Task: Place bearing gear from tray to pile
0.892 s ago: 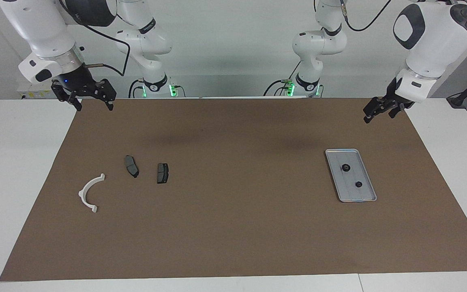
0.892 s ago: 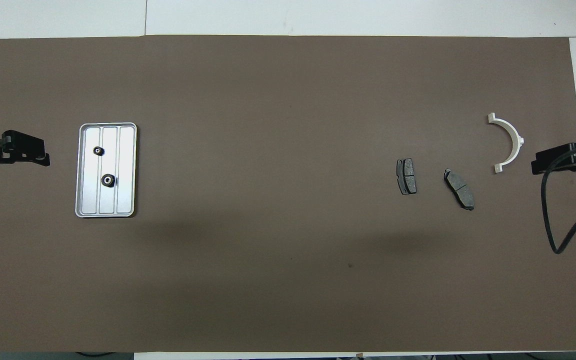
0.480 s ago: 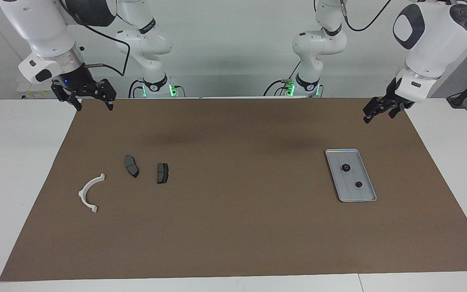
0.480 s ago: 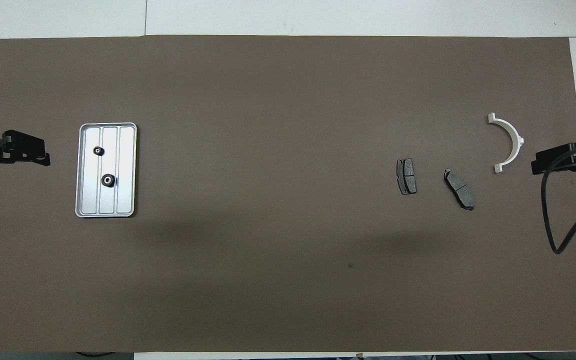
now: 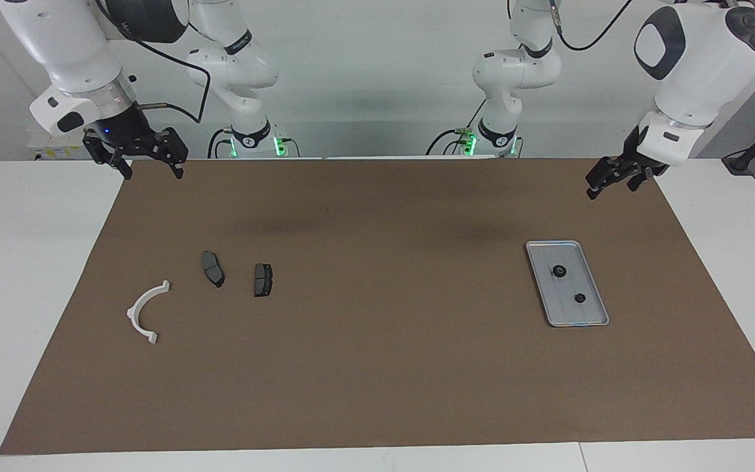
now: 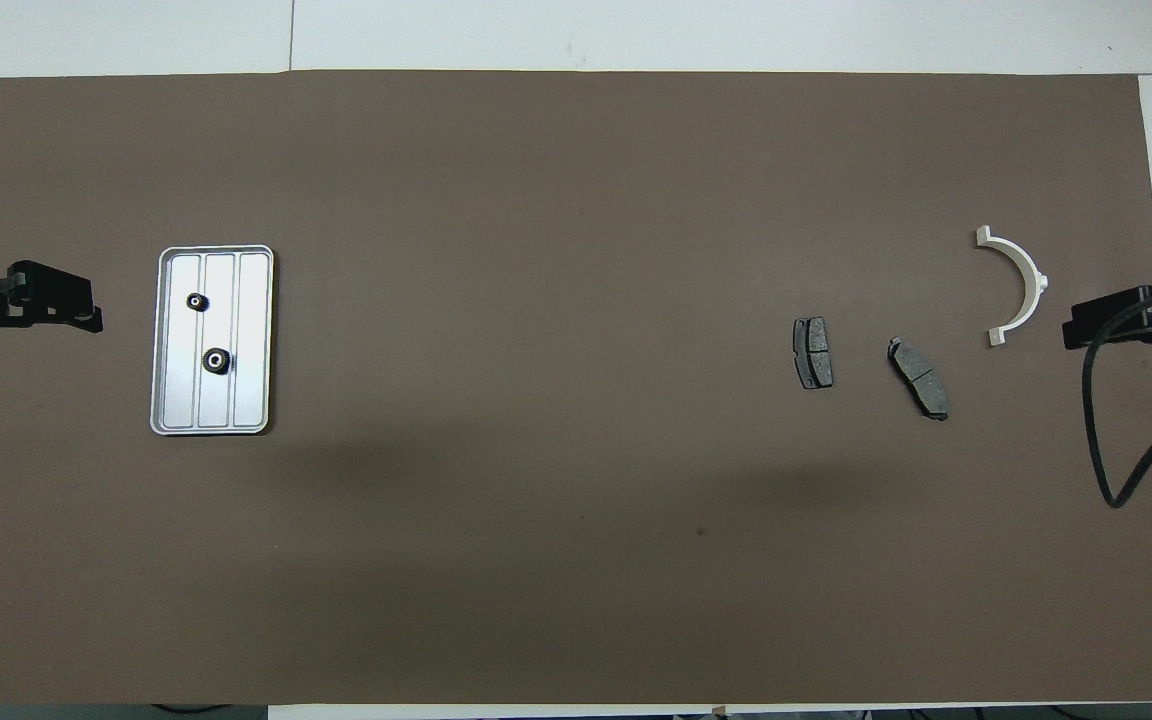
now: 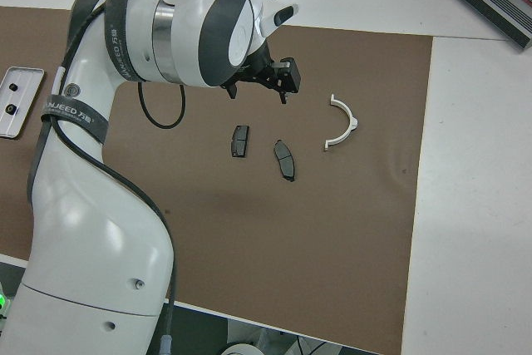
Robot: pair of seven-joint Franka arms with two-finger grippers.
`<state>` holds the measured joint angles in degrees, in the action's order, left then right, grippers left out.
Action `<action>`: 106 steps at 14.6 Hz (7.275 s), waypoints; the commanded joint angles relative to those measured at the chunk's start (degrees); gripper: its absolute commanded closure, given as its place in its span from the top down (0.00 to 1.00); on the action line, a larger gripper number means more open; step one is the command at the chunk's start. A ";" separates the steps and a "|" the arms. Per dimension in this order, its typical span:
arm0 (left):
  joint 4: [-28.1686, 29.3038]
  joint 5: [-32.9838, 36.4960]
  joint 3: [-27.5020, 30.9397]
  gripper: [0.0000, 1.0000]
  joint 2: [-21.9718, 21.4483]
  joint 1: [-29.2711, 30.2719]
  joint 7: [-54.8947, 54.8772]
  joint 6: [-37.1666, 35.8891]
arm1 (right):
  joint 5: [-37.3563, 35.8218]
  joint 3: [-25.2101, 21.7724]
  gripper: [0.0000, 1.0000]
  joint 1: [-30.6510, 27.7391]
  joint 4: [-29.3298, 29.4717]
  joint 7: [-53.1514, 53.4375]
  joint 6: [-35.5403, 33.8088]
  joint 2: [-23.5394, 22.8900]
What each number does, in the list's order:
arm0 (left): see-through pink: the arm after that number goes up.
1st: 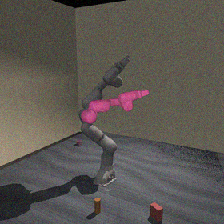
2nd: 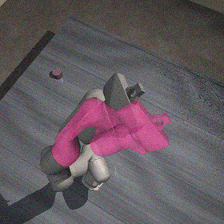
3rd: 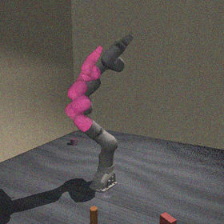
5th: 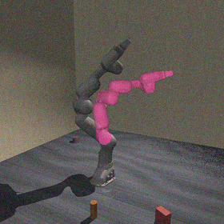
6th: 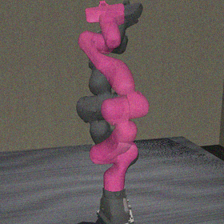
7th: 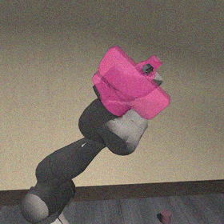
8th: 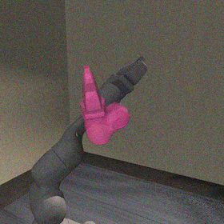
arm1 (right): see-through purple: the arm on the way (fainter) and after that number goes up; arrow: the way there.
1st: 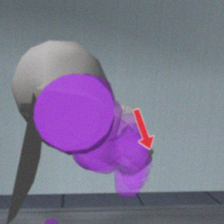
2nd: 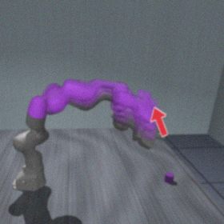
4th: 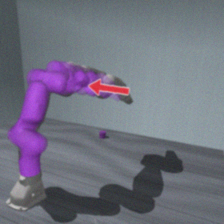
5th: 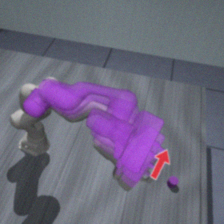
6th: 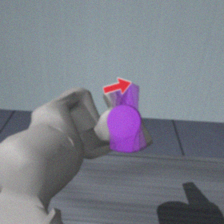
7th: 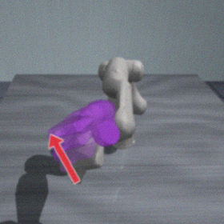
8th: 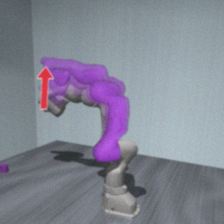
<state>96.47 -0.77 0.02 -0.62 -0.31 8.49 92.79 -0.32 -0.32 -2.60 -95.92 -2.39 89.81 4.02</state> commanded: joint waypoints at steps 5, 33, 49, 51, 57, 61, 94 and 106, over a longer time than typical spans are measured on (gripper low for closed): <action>6.43 0.86 0.33 1.00 0.26 0.49 0.21 6.60 | -1.71 0.40 1.00 -0.39 -0.23 0.28 -0.16 0.02; 25.87 0.95 0.24 0.62 14.07 0.22 7.77 40.72 | -2.76 0.41 1.00 -0.30 -2.69 -0.34 2.03 0.20; 6.46 -0.28 -0.20 0.00 16.17 -15.57 39.12 23.14 | -2.24 0.40 1.00 -0.66 -2.25 -2.18 3.88 -0.85; 3.73 -3.25 -0.11 0.00 17.75 -20.06 42.29 23.14 | -1.97 0.40 1.00 -0.30 -2.17 -1.92 5.10 -1.64; -6.56 -3.54 0.41 0.00 30.58 -31.15 53.82 27.70 | -1.97 3.13 1.00 -0.22 -1.99 1.51 8.89 -4.63; -6.82 -1.69 0.59 0.00 33.75 -33.09 54.79 27.37 | -1.88 3.13 1.00 -0.30 -2.51 1.24 10.55 -5.95; 6.09 -0.99 2.70 0.85 24.96 -2.41 -6.12 29.03 | -0.39 3.04 1.00 36.17 9.33 40.43 27.27 -34.15; 7.93 -0.99 2.70 0.65 24.61 -0.57 -6.12 31.48 | -0.74 2.95 1.00 35.11 29.48 40.18 26.55 -49.10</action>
<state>100.87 -2.50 3.19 26.11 -1.56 2.88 121.65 -0.42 2.08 32.14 -69.41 38.39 117.12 -42.52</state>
